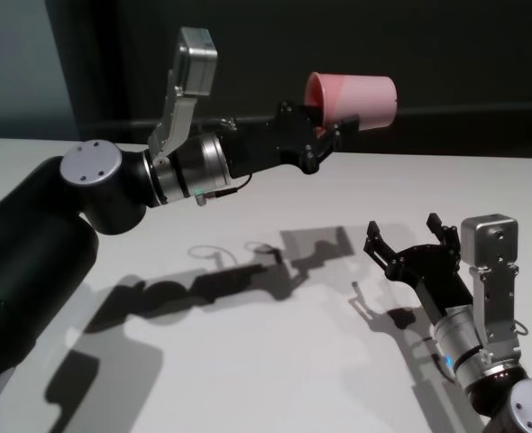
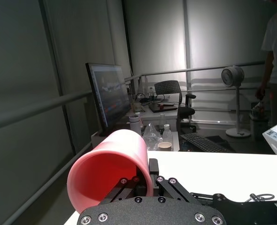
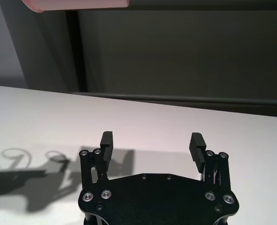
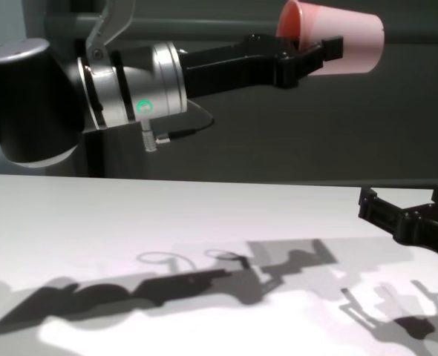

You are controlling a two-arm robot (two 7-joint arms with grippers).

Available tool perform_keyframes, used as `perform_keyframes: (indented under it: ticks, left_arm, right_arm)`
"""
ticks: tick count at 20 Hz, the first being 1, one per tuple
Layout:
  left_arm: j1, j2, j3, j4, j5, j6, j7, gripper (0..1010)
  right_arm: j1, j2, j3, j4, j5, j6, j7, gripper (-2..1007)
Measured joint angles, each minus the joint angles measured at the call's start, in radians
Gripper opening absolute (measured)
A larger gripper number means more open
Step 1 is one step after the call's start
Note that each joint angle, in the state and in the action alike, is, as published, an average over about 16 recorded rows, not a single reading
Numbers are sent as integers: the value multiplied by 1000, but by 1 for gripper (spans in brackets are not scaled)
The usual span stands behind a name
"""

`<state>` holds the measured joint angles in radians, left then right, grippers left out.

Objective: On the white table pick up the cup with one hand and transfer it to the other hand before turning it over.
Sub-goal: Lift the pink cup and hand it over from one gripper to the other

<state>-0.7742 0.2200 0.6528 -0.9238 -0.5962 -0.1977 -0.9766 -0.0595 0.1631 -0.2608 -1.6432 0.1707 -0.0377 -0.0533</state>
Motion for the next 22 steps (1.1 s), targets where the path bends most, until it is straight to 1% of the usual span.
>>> perform_keyframes:
  ticks: [3,6,10,12,14,16,20,22]
  left_arm:
    - [0,0,0,0,-1,0,-1,47]
    - [0,0,-1,0,-1,0,-1,47]
    - [0,0,-1,0,-2,1,-1,47]
    - [0,1,-1,0,-2,1,-1,47]
    - [0,1,-1,0,-2,1,-2,47]
    - [1,1,-1,0,-2,1,-2,47]
    - [1,1,-1,0,-2,1,-2,47]
    - [1,1,-1,0,-3,1,-2,47]
  right_arm:
    - [-2,4,4,-7,-8,6,8,1002]
    - [-8,7,15,-20,-6,11,25,1002]
    - [-19,10,35,-44,9,13,57,1002]
    - [-25,9,49,-56,25,12,75,1002]
    - [-32,5,65,-69,52,10,97,1002]
    - [-38,-1,83,-82,86,5,121,1002]
    - [-47,-18,118,-103,172,-9,170,1002]
    - [-48,-29,135,-110,221,-13,194,1002]
